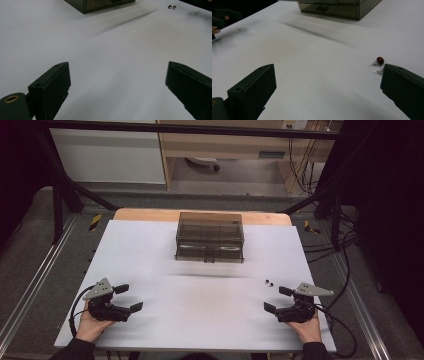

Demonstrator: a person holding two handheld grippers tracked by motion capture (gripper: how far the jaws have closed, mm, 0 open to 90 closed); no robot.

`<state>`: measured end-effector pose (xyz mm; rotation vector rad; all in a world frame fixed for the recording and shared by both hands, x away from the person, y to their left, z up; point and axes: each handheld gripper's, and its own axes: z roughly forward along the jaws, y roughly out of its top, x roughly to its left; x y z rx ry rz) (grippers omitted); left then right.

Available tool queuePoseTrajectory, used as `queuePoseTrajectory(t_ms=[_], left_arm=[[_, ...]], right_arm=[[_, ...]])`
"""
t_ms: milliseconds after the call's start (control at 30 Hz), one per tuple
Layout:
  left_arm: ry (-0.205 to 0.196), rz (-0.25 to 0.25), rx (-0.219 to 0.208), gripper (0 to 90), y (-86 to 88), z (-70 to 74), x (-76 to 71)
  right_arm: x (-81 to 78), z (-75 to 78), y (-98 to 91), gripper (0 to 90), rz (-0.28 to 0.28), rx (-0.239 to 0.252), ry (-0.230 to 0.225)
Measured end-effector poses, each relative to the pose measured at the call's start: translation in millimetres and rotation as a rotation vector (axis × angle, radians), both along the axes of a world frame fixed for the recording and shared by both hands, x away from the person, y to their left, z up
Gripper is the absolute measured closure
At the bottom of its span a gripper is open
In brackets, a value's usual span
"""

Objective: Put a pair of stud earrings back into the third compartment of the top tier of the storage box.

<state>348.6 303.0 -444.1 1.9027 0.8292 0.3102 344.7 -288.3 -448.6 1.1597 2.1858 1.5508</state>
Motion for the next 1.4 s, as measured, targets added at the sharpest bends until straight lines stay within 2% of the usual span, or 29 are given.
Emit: queuePoseTrajectory(t_ms=[533, 667, 867, 1000, 1033, 1200, 1367, 1400], left_arm=[[-0.001, 0.008, 0.014, 6.6, -1.2, -0.2, 1.7], [-0.004, 0.009, 0.015, 6.6, -1.2, -0.2, 1.1], [-0.001, 0.011, 0.011, 6.6, -1.5, -0.9, 1.7], [0.001, 0.012, 0.016, 6.7, -1.6, -1.2, 1.7], [0.001, 0.015, 0.015, 6.6, -1.1, -1.1, 1.5], [0.0, 0.02, 0.01, 6.6, -0.4, -0.9, 1.3], [-0.001, 0.022, 0.007, 6.7, 0.2, -0.8, 0.8], [-0.001, 0.022, 0.007, 6.7, 0.3, -0.8, 0.8]], right_arm=[[1.6, 1.6, -1.7, 0.6, -0.024, -0.011, -0.001], [2.9, 2.6, -1.4, 0.6, -0.035, -0.015, 0.002], [7.2, 8.7, 0.8, 1.1, -0.072, -0.048, -0.006], [11.6, 10.8, 1.1, 1.6, -0.084, -0.045, -0.004], [14.8, 13.3, 1.5, 2.4, -0.099, -0.068, -0.007], [21.7, 16.1, 3.8, 5.1, -0.127, -0.097, 0.002], [33.8, 15.8, 6.7, 11.0, -0.183, -0.16, 0.037], [33.8, 15.8, 6.7, 11.0, -0.183, -0.16, 0.037]])
